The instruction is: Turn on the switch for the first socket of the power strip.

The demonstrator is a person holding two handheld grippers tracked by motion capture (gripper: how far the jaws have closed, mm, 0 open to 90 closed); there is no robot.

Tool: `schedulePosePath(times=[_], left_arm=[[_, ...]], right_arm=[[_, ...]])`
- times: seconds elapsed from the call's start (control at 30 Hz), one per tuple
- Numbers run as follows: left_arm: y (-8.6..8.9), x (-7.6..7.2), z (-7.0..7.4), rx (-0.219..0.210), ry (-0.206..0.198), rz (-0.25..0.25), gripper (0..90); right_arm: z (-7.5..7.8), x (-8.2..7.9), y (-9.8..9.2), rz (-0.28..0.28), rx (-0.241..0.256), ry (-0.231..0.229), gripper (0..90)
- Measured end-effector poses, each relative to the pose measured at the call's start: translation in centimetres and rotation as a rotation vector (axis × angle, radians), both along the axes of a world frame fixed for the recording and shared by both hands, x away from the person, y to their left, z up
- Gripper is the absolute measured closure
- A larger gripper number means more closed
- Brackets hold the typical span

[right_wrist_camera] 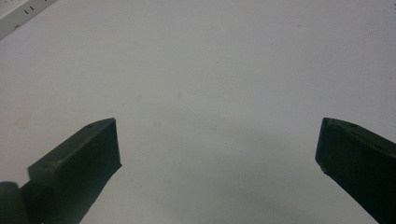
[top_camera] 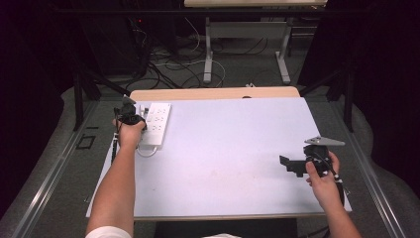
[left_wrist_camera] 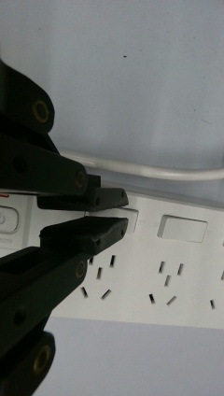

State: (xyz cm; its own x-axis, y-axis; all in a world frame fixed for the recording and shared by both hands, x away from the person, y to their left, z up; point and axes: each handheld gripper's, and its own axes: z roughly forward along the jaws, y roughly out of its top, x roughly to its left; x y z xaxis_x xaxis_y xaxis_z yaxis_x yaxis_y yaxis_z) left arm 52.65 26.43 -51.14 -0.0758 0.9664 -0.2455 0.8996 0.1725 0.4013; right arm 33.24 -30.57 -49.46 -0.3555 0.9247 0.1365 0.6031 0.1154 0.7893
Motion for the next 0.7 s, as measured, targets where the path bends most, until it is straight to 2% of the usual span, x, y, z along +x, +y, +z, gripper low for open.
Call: schedulePosePath(times=[0.2,0.3,0.33,0.4,0.53,0.57,0.7], left_arm=[[-0.2,0.0,0.2,0.0,-0.024,-0.014,78.9],[-0.3,0.0,0.3,0.004,-0.049,-0.013,74.5],[-0.3,0.0,0.4,0.01,-0.047,-0.028,73.0],[-0.3,-0.1,0.5,0.016,-0.069,-0.028,71.1],[-0.2,-0.2,0.9,0.02,-0.078,-0.033,67.1],[-0.3,-0.2,0.9,0.019,-0.092,-0.029,66.2],[-0.3,-0.3,1.2,0.006,-0.108,-0.028,62.8]], right_arm=[[-0.1,0.0,0.1,-0.005,-0.002,-0.004,0.0],[0.0,0.0,0.0,0.0,0.001,0.003,0.0],[0.0,0.0,0.0,0.0,0.001,0.002,0.0],[0.0,0.0,0.0,0.0,0.0,0.001,0.0],[0.0,0.0,0.0,0.0,0.0,0.002,0.0],[0.0,0.0,0.0,0.0,0.0,0.002,0.0],[0.0,0.0,0.1,-0.005,-0.002,-0.004,0.0]])
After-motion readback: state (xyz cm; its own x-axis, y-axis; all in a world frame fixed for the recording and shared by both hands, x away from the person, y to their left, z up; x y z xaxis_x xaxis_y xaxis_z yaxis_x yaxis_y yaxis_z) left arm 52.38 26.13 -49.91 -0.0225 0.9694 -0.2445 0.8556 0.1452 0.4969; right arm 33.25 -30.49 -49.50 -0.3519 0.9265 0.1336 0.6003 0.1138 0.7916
